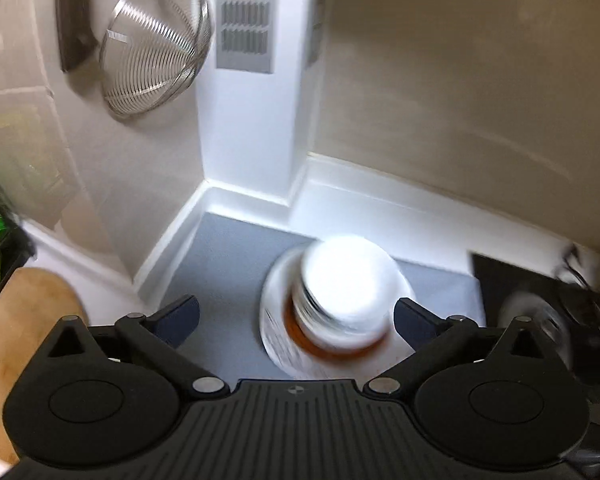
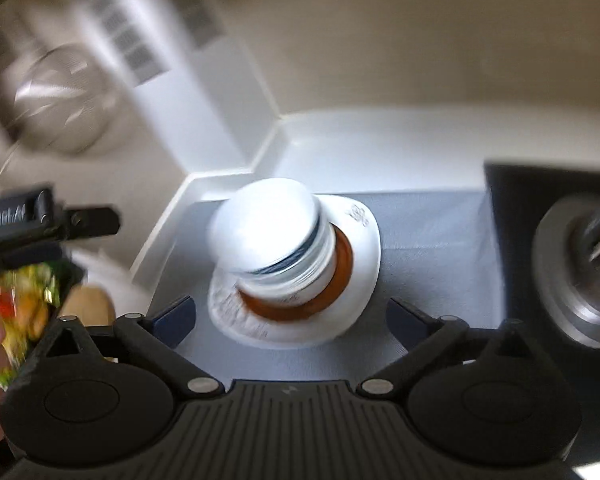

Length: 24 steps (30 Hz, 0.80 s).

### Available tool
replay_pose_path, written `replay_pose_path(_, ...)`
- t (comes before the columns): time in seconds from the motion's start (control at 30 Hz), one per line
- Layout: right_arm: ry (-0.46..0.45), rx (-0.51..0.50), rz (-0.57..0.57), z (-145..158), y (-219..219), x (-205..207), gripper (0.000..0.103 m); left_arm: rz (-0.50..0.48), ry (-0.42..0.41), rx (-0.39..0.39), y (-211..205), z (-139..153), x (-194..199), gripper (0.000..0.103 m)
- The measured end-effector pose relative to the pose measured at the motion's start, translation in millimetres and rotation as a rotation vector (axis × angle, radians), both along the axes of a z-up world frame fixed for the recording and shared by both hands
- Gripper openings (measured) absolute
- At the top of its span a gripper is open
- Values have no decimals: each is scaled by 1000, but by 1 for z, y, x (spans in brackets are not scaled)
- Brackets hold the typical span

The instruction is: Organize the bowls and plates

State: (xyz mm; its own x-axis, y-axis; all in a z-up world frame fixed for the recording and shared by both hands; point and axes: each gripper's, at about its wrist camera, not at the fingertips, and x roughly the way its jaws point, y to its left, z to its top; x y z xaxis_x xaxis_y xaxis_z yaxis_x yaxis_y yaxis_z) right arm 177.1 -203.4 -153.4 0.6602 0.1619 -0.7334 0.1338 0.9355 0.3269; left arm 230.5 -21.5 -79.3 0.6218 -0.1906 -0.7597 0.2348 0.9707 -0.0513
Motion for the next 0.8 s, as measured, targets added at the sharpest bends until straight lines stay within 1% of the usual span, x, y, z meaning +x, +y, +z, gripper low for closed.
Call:
replay_pose_path(0.07,9,-4,26,28,18,-23,103,-40,4,51,-6,19,-34,103)
replay_pose_path(0.13,-3,6,24,55,32,-48,103,-90,-13,115,-9,35,-68,103)
replay_pose_path(0.17,-8,1,14,66,40,-62,103,-105,-20,141,-9,43,-84,103)
replay_pose_path(0.2,-12,-19,3,76,49,-75,103,-99,-23,147,-5,50,-99,103)
replay_pose_path(0.27,-15,-56,-54,90,63,-103,103,-101,-21,133,4,60,-124,103)
replay_pose_path(0.33,4,-70,-115,102,74,-128,103,-124,-14,115,11,69,-145,103)
replay_pose_path(0.43,29,-101,-174,116,88,-159,103,-128,5,99,21,81,-168,103)
replay_pose_path(0.53,62,-175,-219,128,104,-185,103,-125,12,72,32,89,-192,103)
replay_pose_path(0.6,59,-229,-236,135,113,-199,103,-128,8,52,38,95,-207,103)
replay_pose_path(0.7,72,-263,-252,141,120,-214,102,-150,-19,73,37,98,-224,103)
replay_pose_path(0.8,77,-244,-260,143,120,-224,102,-153,-18,90,35,100,-234,103)
